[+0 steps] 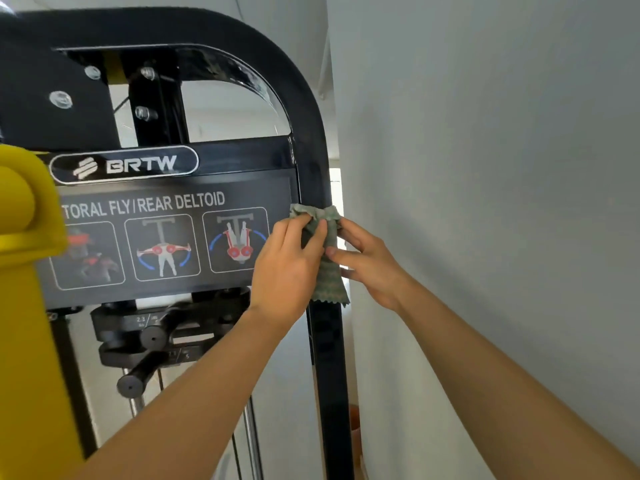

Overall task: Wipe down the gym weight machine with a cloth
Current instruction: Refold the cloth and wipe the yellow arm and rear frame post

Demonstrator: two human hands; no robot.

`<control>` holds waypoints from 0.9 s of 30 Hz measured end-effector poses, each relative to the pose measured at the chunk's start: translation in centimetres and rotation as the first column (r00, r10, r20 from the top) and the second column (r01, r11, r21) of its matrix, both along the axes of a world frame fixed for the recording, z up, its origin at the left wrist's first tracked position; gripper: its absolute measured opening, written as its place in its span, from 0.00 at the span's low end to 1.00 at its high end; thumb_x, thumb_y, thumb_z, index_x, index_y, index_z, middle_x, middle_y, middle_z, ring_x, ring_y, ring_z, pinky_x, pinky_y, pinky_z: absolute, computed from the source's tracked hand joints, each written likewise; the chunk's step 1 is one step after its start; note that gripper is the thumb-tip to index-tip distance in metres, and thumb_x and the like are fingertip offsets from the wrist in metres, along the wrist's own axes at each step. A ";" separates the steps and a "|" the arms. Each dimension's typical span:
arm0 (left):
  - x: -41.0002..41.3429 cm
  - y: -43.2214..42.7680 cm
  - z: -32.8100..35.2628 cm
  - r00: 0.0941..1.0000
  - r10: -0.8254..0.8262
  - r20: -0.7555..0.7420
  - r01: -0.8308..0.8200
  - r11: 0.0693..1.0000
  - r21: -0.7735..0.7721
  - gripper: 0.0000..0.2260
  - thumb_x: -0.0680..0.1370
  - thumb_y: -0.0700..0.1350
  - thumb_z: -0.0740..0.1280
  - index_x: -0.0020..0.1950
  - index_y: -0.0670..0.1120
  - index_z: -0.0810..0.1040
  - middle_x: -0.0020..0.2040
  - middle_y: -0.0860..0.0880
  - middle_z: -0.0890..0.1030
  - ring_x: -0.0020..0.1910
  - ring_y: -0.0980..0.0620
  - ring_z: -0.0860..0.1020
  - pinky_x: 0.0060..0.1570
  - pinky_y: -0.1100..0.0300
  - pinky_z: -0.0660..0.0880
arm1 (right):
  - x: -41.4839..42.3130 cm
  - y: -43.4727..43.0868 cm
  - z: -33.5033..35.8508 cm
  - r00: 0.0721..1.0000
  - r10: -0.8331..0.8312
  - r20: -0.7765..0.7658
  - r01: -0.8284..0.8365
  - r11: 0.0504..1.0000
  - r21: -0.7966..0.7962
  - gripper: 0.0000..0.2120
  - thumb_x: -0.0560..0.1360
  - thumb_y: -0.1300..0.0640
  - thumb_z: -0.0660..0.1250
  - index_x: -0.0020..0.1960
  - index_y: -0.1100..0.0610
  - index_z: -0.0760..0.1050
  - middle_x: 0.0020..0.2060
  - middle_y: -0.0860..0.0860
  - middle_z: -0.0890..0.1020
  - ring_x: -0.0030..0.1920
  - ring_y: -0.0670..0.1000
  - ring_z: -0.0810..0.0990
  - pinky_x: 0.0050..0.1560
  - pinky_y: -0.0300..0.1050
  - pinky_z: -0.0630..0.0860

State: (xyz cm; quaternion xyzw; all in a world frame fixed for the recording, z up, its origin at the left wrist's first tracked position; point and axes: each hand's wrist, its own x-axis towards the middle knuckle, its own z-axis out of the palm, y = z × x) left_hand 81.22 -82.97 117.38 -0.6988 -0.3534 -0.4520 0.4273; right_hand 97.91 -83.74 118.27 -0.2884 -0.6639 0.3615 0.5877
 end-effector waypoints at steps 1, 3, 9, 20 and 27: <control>0.0 -0.2 -1.2 1.000 -0.016 0.027 0.016 1.000 -0.015 0.24 0.76 0.40 0.75 0.71 0.40 0.76 0.62 0.39 0.78 0.61 0.42 0.73 0.46 0.51 0.79 | 0.0 0.0 -0.9 1.000 -0.007 0.006 0.007 1.000 0.000 0.24 0.78 0.61 0.70 0.71 0.44 0.73 0.65 0.41 0.79 0.62 0.48 0.81 0.58 0.49 0.82; 0.0 -0.5 -3.8 0.996 -0.052 0.070 0.055 0.997 -0.049 0.23 0.75 0.39 0.76 0.69 0.39 0.77 0.60 0.40 0.79 0.59 0.44 0.71 0.46 0.51 0.79 | -0.1 -0.1 -2.7 0.999 -0.028 0.028 0.028 1.000 -0.005 0.25 0.78 0.62 0.70 0.71 0.43 0.73 0.65 0.41 0.79 0.62 0.49 0.81 0.58 0.50 0.82; 0.4 -0.8 -10.6 0.934 -0.205 0.292 0.288 0.917 -0.276 0.20 0.81 0.43 0.68 0.73 0.45 0.74 0.66 0.45 0.76 0.62 0.50 0.70 0.53 0.57 0.77 | -0.5 -0.5 -7.0 0.980 -0.144 0.136 0.146 0.989 -0.001 0.25 0.77 0.58 0.72 0.70 0.41 0.72 0.62 0.36 0.79 0.64 0.46 0.78 0.59 0.42 0.80; 1.7 -2.3 -14.8 0.600 -0.369 0.710 0.678 0.705 -0.206 0.18 0.80 0.37 0.70 0.69 0.47 0.75 0.65 0.51 0.76 0.62 0.56 0.76 0.60 0.56 0.79 | -0.4 -0.9 -12.0 0.959 -0.208 0.190 0.221 0.974 -0.049 0.24 0.78 0.55 0.71 0.73 0.47 0.70 0.66 0.45 0.78 0.66 0.49 0.78 0.65 0.54 0.78; 2.0 -2.7 -12.8 0.385 -0.284 0.878 0.811 0.558 -0.175 0.17 0.80 0.43 0.70 0.68 0.53 0.73 0.58 0.68 0.78 0.60 0.64 0.78 0.58 0.63 0.78 | -1.0 -1.1 -9.6 0.971 -0.216 0.098 0.224 0.972 -0.072 0.28 0.75 0.47 0.67 0.74 0.49 0.70 0.67 0.48 0.78 0.66 0.53 0.78 0.64 0.59 0.78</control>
